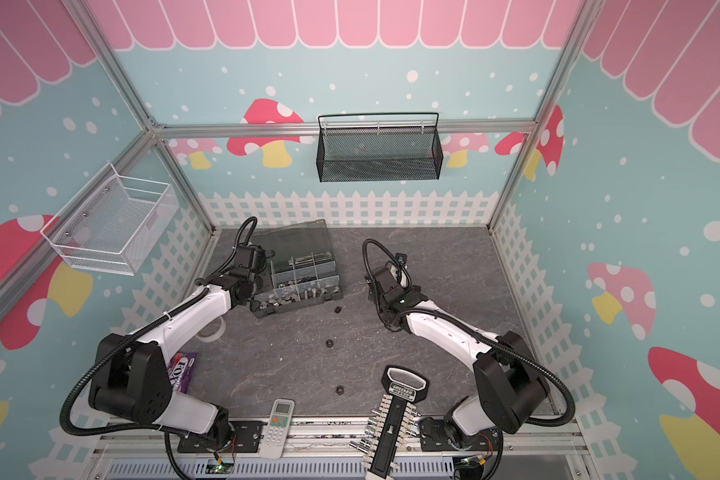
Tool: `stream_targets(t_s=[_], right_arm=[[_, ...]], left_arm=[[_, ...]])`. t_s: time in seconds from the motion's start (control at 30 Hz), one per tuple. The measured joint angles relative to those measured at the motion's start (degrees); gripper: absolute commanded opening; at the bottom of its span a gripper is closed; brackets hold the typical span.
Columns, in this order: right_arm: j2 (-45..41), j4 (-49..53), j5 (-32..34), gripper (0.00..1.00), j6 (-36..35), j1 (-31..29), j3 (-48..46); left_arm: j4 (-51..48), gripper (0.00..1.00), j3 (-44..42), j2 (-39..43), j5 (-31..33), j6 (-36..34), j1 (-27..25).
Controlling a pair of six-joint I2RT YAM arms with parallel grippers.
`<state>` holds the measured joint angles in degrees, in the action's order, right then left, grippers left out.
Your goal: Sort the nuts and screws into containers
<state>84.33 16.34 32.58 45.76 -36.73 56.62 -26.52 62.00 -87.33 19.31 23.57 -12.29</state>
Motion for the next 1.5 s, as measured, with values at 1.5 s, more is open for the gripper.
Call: stream_targets(t_s=[1.5], right_arm=[[0.00, -0.09, -0.20, 0.98, 2.16, 0.26, -0.55]], left_arm=[[6.56, 0.46, -6.93, 5.92, -10.10, 1.14, -8.17]])
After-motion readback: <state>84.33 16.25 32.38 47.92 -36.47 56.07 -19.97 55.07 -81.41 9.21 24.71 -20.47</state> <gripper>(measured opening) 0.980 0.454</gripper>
